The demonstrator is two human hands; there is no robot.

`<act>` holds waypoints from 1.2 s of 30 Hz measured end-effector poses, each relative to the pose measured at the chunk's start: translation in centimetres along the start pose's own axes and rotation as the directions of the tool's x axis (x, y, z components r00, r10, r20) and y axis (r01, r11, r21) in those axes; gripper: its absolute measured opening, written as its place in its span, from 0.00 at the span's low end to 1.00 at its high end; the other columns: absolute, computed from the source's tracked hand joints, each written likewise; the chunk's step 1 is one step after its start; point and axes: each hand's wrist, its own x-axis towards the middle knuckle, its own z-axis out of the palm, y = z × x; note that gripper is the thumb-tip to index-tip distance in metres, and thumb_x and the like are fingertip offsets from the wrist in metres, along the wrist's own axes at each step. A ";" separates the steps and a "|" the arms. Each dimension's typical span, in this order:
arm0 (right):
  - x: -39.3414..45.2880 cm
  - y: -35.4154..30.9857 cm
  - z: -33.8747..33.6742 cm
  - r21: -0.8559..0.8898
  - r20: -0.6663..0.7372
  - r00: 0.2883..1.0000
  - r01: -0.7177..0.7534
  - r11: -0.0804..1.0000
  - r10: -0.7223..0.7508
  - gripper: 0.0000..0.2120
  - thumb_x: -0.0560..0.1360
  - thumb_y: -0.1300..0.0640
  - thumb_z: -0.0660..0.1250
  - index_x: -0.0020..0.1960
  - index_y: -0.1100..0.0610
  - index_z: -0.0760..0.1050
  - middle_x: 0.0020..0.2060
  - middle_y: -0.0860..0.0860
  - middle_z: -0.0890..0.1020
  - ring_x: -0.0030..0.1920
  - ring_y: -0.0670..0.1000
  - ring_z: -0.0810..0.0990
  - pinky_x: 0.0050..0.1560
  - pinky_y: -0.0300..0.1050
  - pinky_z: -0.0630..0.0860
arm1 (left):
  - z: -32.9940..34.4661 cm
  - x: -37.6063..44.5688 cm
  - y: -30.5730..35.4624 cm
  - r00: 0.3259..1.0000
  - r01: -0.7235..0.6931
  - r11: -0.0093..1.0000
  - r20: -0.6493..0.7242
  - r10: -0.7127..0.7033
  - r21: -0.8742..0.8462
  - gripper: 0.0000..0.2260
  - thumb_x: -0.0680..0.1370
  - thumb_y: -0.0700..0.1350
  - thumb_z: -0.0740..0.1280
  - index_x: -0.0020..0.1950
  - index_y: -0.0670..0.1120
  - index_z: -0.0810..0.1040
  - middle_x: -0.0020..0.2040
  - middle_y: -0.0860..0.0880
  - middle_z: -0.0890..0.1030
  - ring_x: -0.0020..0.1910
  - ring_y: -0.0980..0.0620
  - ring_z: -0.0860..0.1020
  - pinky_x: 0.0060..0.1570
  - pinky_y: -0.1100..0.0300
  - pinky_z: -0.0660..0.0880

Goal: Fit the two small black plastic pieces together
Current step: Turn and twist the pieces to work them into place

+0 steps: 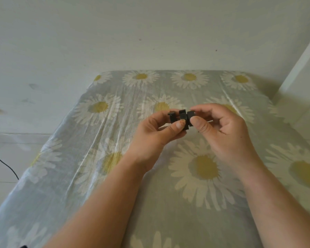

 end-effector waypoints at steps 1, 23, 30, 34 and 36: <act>0.0 0.0 0.0 0.009 0.005 1.000 0.000 1.000 0.000 0.05 0.73 0.51 0.69 0.48 0.43 0.78 0.42 0.36 0.82 0.42 0.40 0.80 0.41 0.31 0.73 | 0.0 0.0 0.0 1.000 -0.005 1.000 -0.003 0.005 -0.002 0.12 0.66 0.42 0.71 0.49 0.45 0.81 0.46 0.47 0.83 0.45 0.51 0.82 0.46 0.62 0.77; 0.2 0.7 0.4 0.263 0.054 0.917 -0.395 0.880 0.396 0.14 0.68 0.47 0.68 0.32 0.56 0.71 0.20 0.44 0.76 0.22 0.43 0.72 0.25 0.35 0.67 | 0.3 -0.4 -0.6 0.998 -0.036 0.969 -0.047 0.049 0.245 0.12 0.72 0.35 0.69 0.56 0.38 0.77 0.51 0.34 0.81 0.47 0.38 0.82 0.51 0.50 0.79; 0.0 0.8 0.2 0.279 0.126 0.935 -0.354 0.893 0.331 0.15 0.65 0.41 0.73 0.47 0.47 0.82 0.38 0.45 0.85 0.39 0.44 0.82 0.37 0.35 0.75 | 0.6 0.0 -0.7 0.991 0.083 0.993 -0.111 -0.073 0.083 0.19 0.65 0.45 0.73 0.54 0.43 0.81 0.50 0.44 0.85 0.50 0.49 0.83 0.49 0.60 0.77; 0.0 0.7 0.2 0.208 0.128 0.957 -0.283 0.936 0.261 0.11 0.70 0.57 0.74 0.51 0.49 0.81 0.43 0.44 0.86 0.44 0.44 0.84 0.43 0.35 0.78 | -0.1 0.0 -0.2 0.986 0.154 0.986 -0.074 -0.150 0.058 0.19 0.62 0.48 0.74 0.52 0.44 0.83 0.49 0.45 0.85 0.50 0.51 0.82 0.51 0.60 0.76; 0.0 0.8 0.1 0.258 0.144 0.957 -0.282 0.924 0.252 0.11 0.70 0.62 0.73 0.50 0.49 0.82 0.44 0.47 0.86 0.46 0.48 0.85 0.45 0.38 0.79 | -0.6 0.0 0.2 0.985 0.171 0.982 -0.025 -0.169 0.077 0.18 0.63 0.47 0.74 0.51 0.45 0.83 0.47 0.45 0.85 0.47 0.52 0.82 0.48 0.61 0.76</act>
